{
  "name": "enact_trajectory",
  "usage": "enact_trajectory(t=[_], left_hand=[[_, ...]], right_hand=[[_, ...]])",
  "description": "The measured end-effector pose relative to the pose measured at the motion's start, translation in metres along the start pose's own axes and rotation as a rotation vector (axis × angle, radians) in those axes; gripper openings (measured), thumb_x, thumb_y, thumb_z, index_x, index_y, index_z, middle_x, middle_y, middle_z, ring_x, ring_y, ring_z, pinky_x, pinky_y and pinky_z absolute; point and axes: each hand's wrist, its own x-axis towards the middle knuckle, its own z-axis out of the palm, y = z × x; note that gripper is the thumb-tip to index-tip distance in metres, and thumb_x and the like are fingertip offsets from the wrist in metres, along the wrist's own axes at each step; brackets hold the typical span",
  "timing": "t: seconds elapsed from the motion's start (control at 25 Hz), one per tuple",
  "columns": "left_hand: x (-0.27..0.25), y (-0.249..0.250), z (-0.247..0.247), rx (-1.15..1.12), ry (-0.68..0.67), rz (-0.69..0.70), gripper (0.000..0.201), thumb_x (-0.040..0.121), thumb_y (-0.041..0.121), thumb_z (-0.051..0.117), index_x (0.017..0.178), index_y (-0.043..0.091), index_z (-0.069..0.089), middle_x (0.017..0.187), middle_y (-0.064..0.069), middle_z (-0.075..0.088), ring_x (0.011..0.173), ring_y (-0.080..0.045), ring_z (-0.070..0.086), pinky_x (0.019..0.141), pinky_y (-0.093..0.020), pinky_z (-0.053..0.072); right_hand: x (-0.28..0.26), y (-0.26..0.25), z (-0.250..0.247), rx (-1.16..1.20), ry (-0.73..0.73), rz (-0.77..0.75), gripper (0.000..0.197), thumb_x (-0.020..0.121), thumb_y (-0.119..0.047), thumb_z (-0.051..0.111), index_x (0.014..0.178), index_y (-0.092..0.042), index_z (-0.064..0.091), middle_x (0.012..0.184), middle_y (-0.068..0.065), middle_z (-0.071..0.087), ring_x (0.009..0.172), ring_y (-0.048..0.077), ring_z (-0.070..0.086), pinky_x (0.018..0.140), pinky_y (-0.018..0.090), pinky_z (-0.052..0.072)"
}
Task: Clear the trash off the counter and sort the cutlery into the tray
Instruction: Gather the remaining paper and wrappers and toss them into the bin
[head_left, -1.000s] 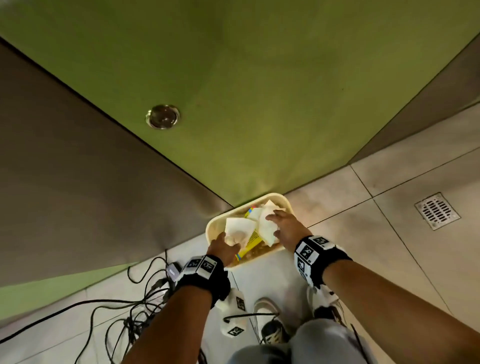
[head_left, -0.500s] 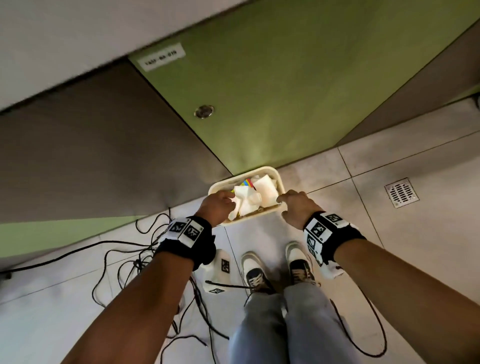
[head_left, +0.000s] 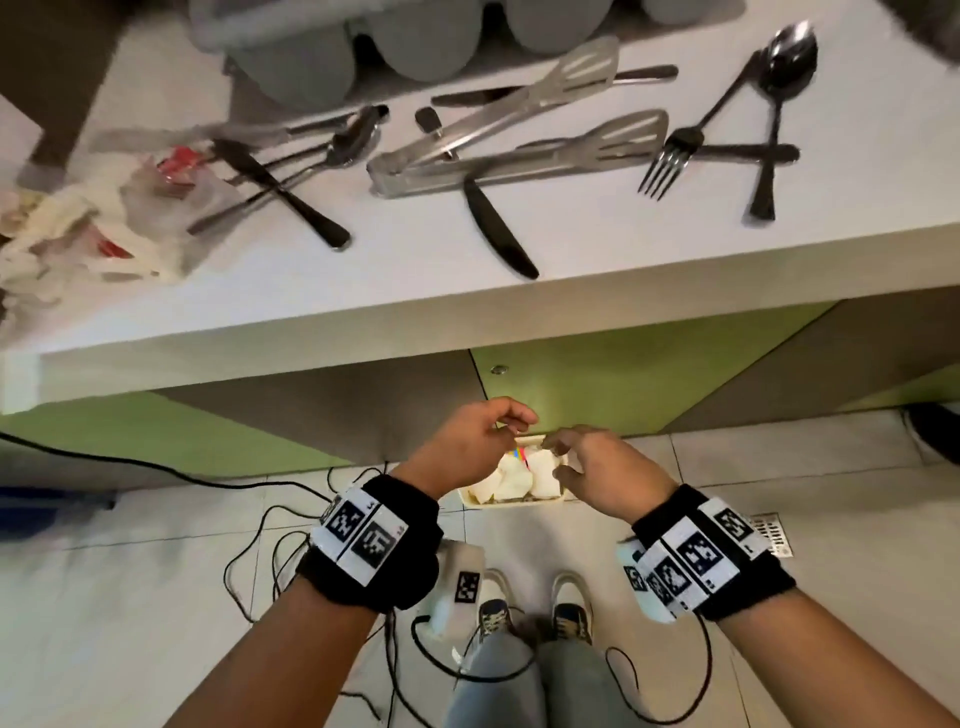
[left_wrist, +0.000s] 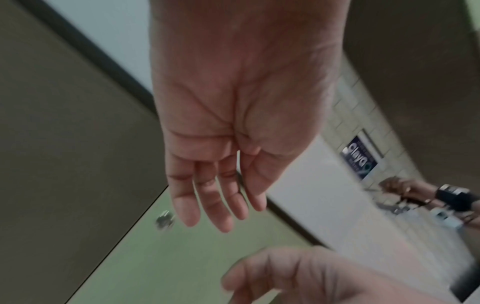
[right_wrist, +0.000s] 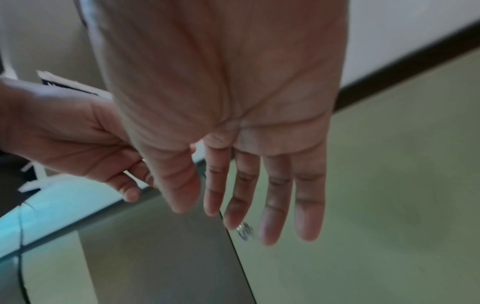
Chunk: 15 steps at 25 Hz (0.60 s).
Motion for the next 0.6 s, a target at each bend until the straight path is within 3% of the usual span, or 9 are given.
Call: enact_trajectory(t=[0.08, 0.16, 0.28, 0.4, 0.6], left_hand=[[-0.037, 0.036, -0.021, -0.014, 0.048, 0.065, 0.028, 0.091, -0.002, 0.048, 0.114, 0.006, 0.062, 0.087, 0.008, 0.058, 0.072, -0.007, 0.052, 0.062, -0.005, 0.041], [-0.066, 0.066, -0.043, -0.015, 0.125, 0.136, 0.026, 0.091, 0.003, 0.053, 0.115, 0.007, 0.061, 0.094, 0.004, 0.061, 0.082, -0.013, 0.053, 0.071, -0.012, 0.043], [-0.099, 0.094, -0.069, 0.028, 0.267, 0.185, 0.026, 0.091, 0.008, 0.054, 0.116, 0.012, 0.060, 0.098, 0.005, 0.060, 0.080, -0.010, 0.054, 0.064, -0.001, 0.041], [-0.121, 0.106, -0.101, 0.079, 0.450, 0.195, 0.025, 0.090, 0.012, 0.056, 0.115, 0.015, 0.061, 0.099, 0.007, 0.059, 0.075, -0.009, 0.054, 0.061, 0.002, 0.040], [-0.136, 0.100, -0.173, 0.218, 0.752, 0.093, 0.030, 0.089, 0.019, 0.058, 0.118, 0.017, 0.061, 0.120, -0.003, 0.061, 0.090, -0.015, 0.055, 0.079, -0.021, 0.042]], right_hand=[[-0.020, -0.026, -0.026, -0.034, -0.020, -0.065, 0.034, 0.086, -0.020, 0.054, 0.120, -0.021, 0.055, 0.120, 0.007, 0.060, 0.110, 0.025, 0.056, 0.094, 0.035, 0.047], [-0.031, -0.053, -0.052, -0.079, -0.020, -0.137, 0.035, 0.087, -0.022, 0.054, 0.122, -0.022, 0.054, 0.124, 0.006, 0.059, 0.113, 0.023, 0.055, 0.096, 0.034, 0.046], [-0.040, -0.088, -0.079, -0.114, -0.015, -0.232, 0.038, 0.089, -0.020, 0.052, 0.128, -0.021, 0.050, 0.129, 0.001, 0.056, 0.115, 0.018, 0.053, 0.090, 0.021, 0.039], [-0.037, -0.120, -0.103, -0.090, 0.024, -0.335, 0.038, 0.088, -0.018, 0.055, 0.126, -0.020, 0.053, 0.128, 0.002, 0.057, 0.100, 0.012, 0.052, 0.085, 0.017, 0.035], [-0.009, -0.168, -0.131, -0.105, 0.096, -0.445, 0.033, 0.088, -0.018, 0.054, 0.121, -0.020, 0.056, 0.122, 0.001, 0.059, 0.091, 0.005, 0.045, 0.083, 0.015, 0.035]])
